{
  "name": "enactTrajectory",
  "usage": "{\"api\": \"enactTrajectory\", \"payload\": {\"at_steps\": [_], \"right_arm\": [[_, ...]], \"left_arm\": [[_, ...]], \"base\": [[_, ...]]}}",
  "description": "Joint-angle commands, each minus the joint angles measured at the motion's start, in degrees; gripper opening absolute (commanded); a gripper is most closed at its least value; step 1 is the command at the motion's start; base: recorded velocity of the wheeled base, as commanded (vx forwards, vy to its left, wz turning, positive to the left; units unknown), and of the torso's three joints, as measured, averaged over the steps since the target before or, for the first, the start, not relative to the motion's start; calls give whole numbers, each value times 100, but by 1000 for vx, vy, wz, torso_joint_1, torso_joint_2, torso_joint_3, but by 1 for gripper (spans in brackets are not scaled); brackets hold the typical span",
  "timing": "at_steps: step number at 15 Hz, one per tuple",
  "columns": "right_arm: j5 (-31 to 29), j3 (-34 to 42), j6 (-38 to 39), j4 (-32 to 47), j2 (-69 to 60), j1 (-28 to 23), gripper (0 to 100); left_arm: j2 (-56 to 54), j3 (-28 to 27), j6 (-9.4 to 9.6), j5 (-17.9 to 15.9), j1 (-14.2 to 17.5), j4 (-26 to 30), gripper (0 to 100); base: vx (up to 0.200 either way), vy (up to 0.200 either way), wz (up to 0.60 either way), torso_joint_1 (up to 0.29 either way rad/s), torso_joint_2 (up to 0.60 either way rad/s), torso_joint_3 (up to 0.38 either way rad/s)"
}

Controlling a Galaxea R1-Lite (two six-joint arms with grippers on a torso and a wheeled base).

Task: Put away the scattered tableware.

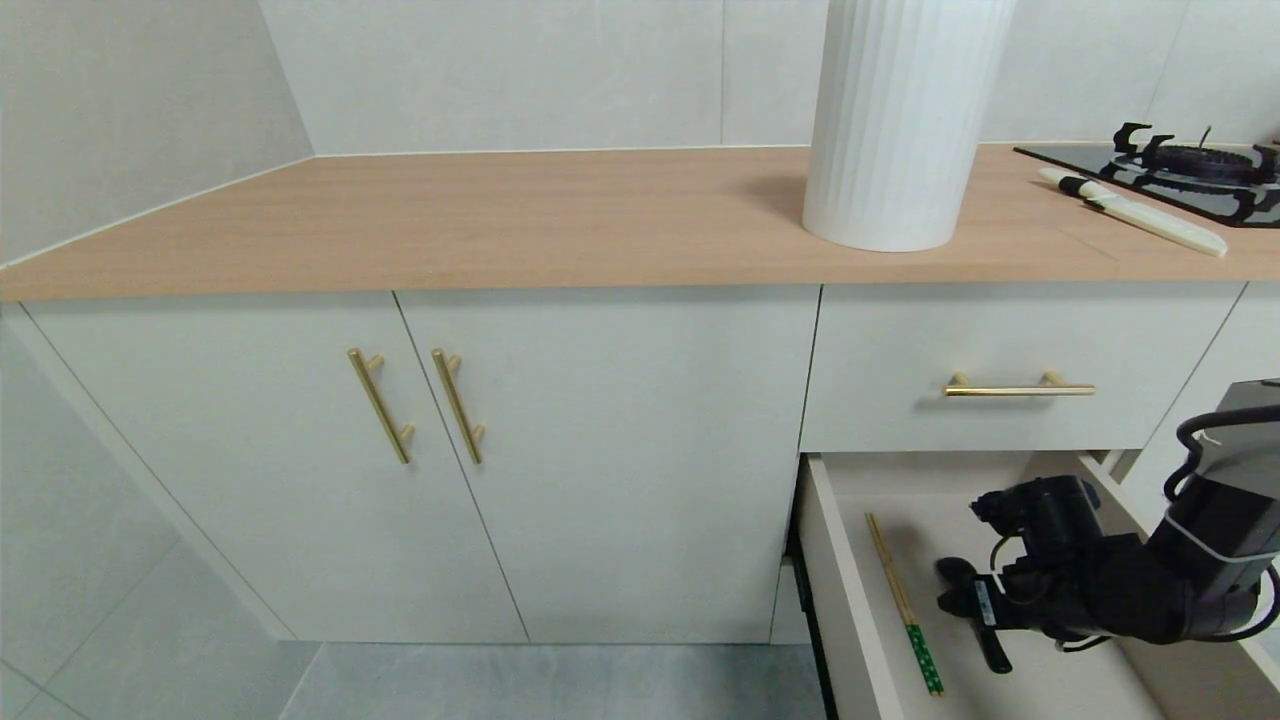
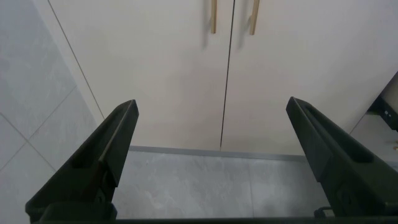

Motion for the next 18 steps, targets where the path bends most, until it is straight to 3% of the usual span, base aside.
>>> {"api": "enactTrajectory", "payload": {"at_steps": [1, 3, 10, 18], "right_arm": [[28, 179, 10, 8, -833, -5, 100], [36, 320, 45, 307, -1738, 3, 100], [45, 293, 71, 3242, -4419, 188, 100], [45, 276, 45, 3532, -4762, 276, 100]], "left_arm": [[9, 0, -1, 2, 4, -3, 100], [9, 0, -1, 2, -4, -3, 100], [9, 0, -1, 2, 4, -3, 100], [9, 0, -10, 2, 4, -3, 100]], "base": [[0, 0, 0, 0, 0, 0], [0, 0, 0, 0, 0, 0], [0, 0, 0, 0, 0, 0], [0, 0, 0, 0, 0, 0]]}}
